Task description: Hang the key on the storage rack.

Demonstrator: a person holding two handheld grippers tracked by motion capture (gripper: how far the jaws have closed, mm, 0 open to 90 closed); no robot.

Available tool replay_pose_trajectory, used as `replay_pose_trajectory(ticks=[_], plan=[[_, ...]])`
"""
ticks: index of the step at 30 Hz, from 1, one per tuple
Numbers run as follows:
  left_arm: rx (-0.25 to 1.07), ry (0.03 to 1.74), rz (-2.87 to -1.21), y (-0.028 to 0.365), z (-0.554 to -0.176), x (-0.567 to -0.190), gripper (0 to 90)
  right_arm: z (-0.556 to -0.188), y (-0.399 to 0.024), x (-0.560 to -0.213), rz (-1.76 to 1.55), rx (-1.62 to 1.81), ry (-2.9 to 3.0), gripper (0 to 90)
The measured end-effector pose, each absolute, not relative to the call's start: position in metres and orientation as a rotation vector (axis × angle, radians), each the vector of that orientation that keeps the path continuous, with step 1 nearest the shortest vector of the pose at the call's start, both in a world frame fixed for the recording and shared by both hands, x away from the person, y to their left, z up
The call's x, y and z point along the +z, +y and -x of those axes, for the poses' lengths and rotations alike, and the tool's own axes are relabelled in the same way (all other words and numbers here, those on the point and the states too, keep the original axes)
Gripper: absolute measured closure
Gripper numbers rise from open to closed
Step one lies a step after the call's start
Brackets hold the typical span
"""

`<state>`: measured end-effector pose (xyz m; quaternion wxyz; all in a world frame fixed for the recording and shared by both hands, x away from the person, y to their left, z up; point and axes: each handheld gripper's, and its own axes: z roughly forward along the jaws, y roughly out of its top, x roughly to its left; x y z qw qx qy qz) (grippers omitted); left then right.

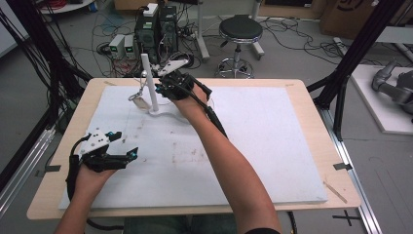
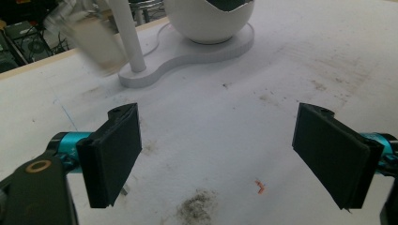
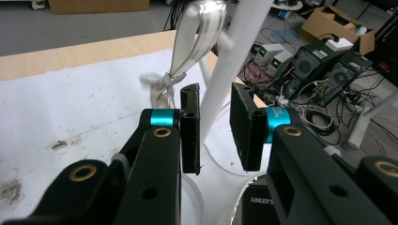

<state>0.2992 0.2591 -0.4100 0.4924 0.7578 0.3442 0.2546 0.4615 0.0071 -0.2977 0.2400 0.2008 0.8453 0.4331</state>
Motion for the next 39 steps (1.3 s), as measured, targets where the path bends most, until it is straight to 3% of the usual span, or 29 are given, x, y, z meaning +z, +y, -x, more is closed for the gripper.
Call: replay_pose_trajectory(ticks=[9, 17, 23, 39], plan=[[0.618, 0.832, -1.840, 0.258, -0.299, -0.410, 15.9, -0.458, 0.000, -0.291, -0.562, 1.207, 2.296, 74.3], [0.617, 0.830, -1.845, 0.259, -0.299, -0.410, 15.9, -0.452, -0.021, -0.286, -0.571, 1.241, 2.255, 62.4], [0.616, 0.826, -1.844, 0.257, -0.299, -0.410, 16.0, -0.443, -0.054, -0.281, -0.630, 1.238, 2.255, 46.4], [0.605, 0.815, -1.855, 0.249, -0.304, -0.411, 15.9, -0.398, -0.173, -0.305, -0.718, 1.286, 2.159, 37.1]])
